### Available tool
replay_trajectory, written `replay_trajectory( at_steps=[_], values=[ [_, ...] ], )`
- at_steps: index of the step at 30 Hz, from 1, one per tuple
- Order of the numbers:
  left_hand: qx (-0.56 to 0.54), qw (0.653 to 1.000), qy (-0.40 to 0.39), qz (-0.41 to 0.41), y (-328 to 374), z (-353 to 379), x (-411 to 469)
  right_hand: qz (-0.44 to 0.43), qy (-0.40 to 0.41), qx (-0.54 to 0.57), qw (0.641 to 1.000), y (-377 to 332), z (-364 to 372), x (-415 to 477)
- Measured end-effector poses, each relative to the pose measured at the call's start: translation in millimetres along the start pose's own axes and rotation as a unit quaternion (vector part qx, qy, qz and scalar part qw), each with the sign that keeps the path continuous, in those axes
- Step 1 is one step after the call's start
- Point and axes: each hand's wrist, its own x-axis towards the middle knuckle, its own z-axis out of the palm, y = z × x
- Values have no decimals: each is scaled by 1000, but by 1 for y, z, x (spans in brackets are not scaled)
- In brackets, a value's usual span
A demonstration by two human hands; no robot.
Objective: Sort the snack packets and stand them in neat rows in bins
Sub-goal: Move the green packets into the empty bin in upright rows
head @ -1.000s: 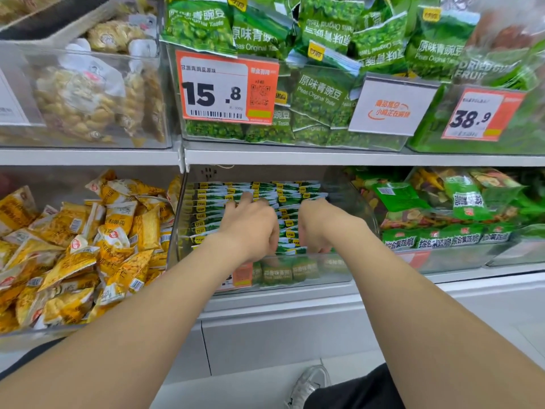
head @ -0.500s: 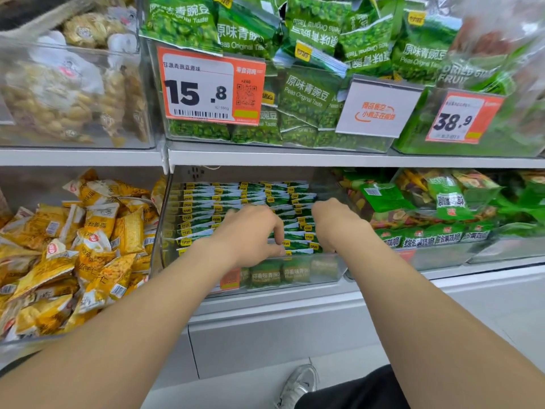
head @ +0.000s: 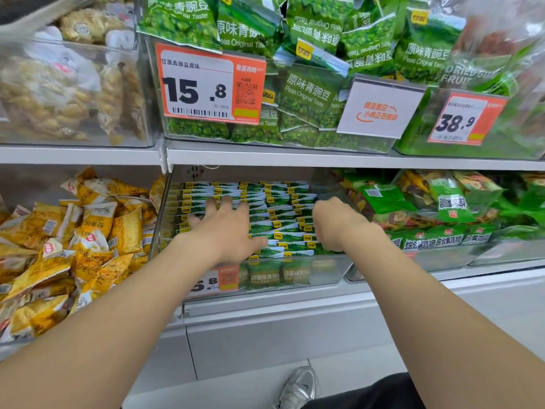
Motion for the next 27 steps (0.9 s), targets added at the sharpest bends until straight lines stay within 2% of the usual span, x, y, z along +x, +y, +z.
replay_trajectory(
  at_steps=[3, 4, 8, 9, 12, 15, 19, 24, 27],
  values=[
    [-19, 998, -51, -17, -7, 6, 10, 6, 92, 45, 995, -5, -8, 5],
    [-22, 998, -63, -10, -8, 9, 14, -8, 100, 53, 994, -11, -5, 9],
    [-16, 995, -96, 3, -7, 14, 29, -101, 13, 61, 993, -27, 36, 44],
    [-14, 994, -106, 2, -7, 12, 32, -125, 14, 64, 990, -29, 41, 49],
    [-2, 992, -125, 3, -3, 9, 37, -174, 93, 79, 977, -34, 47, 70],
    [-6, 992, -127, 2, 0, 11, 39, -175, 88, 75, 978, -47, 41, 75],
    [4, 990, -138, -5, -5, 2, 38, -135, 68, 53, 987, -57, 34, 80],
    [72, 984, -153, -57, -11, -2, 17, -157, 35, 82, 984, -59, 23, 79],
    [54, 984, -163, -55, -15, 2, 13, -146, 47, 32, 988, -68, 23, 81]
  ],
)
